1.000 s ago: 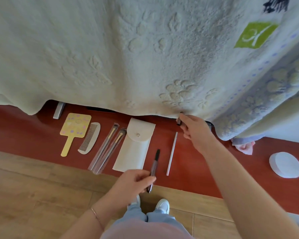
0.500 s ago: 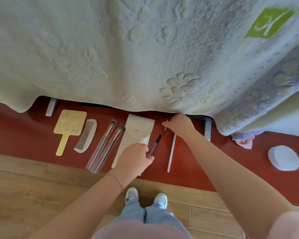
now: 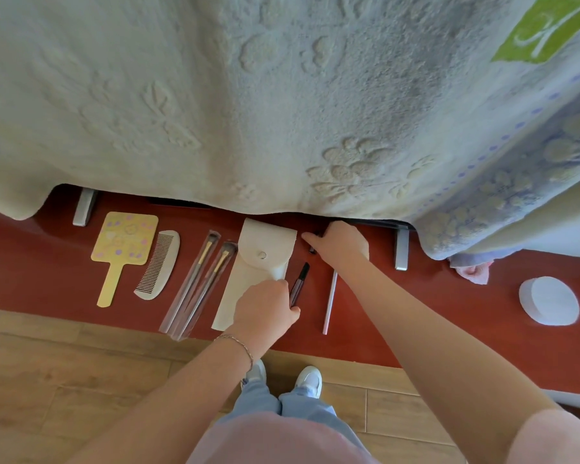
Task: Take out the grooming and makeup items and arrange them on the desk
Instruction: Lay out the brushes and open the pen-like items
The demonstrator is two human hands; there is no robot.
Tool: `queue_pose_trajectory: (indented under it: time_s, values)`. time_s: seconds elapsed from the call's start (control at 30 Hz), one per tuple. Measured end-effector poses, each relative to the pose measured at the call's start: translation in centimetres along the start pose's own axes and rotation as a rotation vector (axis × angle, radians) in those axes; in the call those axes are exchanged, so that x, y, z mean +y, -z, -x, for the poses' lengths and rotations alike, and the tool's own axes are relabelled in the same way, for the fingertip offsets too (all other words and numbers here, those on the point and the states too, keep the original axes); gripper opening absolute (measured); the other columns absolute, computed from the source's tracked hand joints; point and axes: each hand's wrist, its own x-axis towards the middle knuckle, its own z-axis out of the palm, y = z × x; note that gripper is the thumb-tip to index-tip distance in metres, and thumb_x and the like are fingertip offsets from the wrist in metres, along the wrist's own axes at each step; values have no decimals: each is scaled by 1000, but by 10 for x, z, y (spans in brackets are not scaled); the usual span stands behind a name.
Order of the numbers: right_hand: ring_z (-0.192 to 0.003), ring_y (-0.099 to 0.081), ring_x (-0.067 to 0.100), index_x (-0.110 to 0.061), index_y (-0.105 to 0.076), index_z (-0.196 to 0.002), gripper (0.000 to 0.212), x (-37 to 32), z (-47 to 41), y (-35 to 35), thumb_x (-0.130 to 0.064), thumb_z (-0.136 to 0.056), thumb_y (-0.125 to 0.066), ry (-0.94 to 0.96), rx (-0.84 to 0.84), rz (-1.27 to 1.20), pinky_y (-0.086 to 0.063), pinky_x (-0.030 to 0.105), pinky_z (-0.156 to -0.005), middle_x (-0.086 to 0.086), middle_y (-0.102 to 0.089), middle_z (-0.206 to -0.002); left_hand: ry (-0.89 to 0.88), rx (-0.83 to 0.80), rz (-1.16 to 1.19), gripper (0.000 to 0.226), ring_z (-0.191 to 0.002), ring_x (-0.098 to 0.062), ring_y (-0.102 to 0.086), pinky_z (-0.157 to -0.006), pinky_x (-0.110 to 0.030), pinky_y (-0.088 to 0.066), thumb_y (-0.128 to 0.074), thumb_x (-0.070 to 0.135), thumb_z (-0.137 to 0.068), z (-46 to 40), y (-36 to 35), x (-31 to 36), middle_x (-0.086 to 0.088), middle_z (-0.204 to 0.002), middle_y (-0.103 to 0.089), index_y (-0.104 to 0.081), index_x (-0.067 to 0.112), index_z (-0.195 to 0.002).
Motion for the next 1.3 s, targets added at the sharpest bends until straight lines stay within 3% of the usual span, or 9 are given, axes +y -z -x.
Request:
queue_pose_trajectory:
  time_s: [0.07, 0.2, 0.53, 0.67, 0.77, 0.9, 1.03, 1.3]
  values:
    - [-87, -60, 30, -15, -47, -60, 50, 7, 4, 0, -60, -82, -51, 30, 45, -12, -44, 36, -74, 0, -53, -64, -4, -4, -21, 31, -77, -17, -64, -68, -26, -53, -54, 44, -89, -1, 0, 1, -1, -86, -63, -54, 15, -101]
    - [-100, -57, 31, -9, -55, -99, 47, 29, 17, 3, -53, -84, -51, -3, 132, -56, -48, 40, -83, 9, -63, -101, -21, -19, -54, 30, -79, -17, -65, -72, -27, -55, -52, 42, -90, -4, -1, 4, 1, -81, -59, -55, 16, -104]
    - [-76, -59, 28, -13, -51, -77, 18, 40, 34, 1, -29, -85, -47, -64, -35, 45, -42, 29, -62, 4, -54, -74, -22, -37, -82, 37, -83, -18, -65, -72, -25, -54, -51, 47, -89, -6, 6, 7, -2, -92, -63, -51, 17, -109]
    - [-54, -40, 16, -12, -40, -61, 29, 49, 48, 10, -27, -83, -52, -65, -78, -305, -31, 26, -51, 1, -44, -60, -76, 86, -23, 40, -77, -15, -60, -62, -23, -44, -45, 54, -89, 4, 20, 14, 3, -80, -52, -46, 17, -106]
    - [-50, -36, 12, -13, -47, -61, 28, 56, 68, 19, -25, -85, -53, -96, -64, -622, -31, 25, -52, -3, -45, -54, -177, 100, 262, 33, -68, -8, -56, -66, -18, -46, -37, 53, -93, 20, 25, 28, 9, -73, -54, -50, 23, -97]
    - [-48, -37, 12, -7, -59, -70, 20, 59, 89, 31, -18, -85, -52, -125, -42, -917, -32, 23, -49, 0, -56, -56, -204, 31, 556, 25, -74, -3, -59, -68, -9, -44, -45, 43, -94, 33, 21, 43, 13, -82, -61, -58, 24, -105]
    - [-48, -36, 13, 0, -65, -79, 20, 61, 102, 32, -16, -84, -54, -85, -77, -983, -31, 23, -48, 3, -56, -58, -182, -11, 708, 13, -69, -2, -62, -67, -9, -45, -50, 36, -93, 34, 19, 46, 14, -71, -62, -58, 27, -96]
    - [-43, -35, 9, -6, -67, -77, 21, 64, 98, 34, -18, -91, -57, -87, -85, -1034, -29, 20, -45, 1, -54, -56, -188, -70, 712, 12, -68, 0, -61, -66, -8, -44, -50, 35, -93, 42, 14, 44, 14, -69, -62, -57, 27, -87]
